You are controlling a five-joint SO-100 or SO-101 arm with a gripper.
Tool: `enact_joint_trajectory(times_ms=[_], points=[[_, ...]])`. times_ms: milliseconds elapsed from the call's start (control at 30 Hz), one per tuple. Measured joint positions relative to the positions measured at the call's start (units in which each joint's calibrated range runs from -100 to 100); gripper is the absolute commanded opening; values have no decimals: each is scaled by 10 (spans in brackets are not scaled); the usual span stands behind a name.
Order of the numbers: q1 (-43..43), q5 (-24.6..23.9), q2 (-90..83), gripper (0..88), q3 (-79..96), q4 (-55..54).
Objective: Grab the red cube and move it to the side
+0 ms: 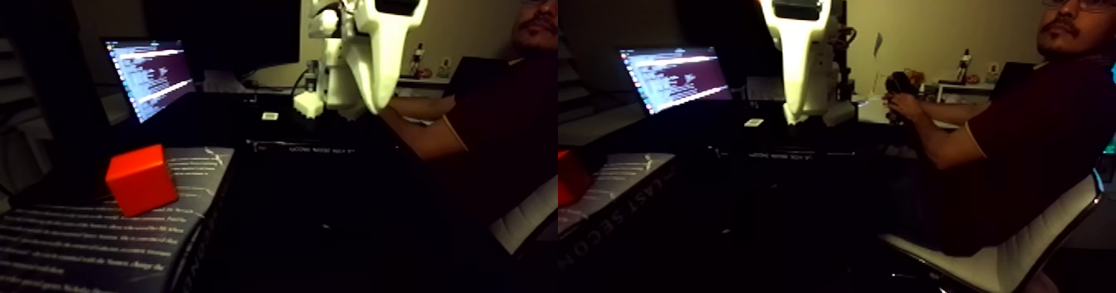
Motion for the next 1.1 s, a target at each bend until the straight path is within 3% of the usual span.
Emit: enact_joint_trajectory(times_ms=[500,1100], points=[[0,0,-105,6,101,-11],[2,0,-106,6,104,29]])
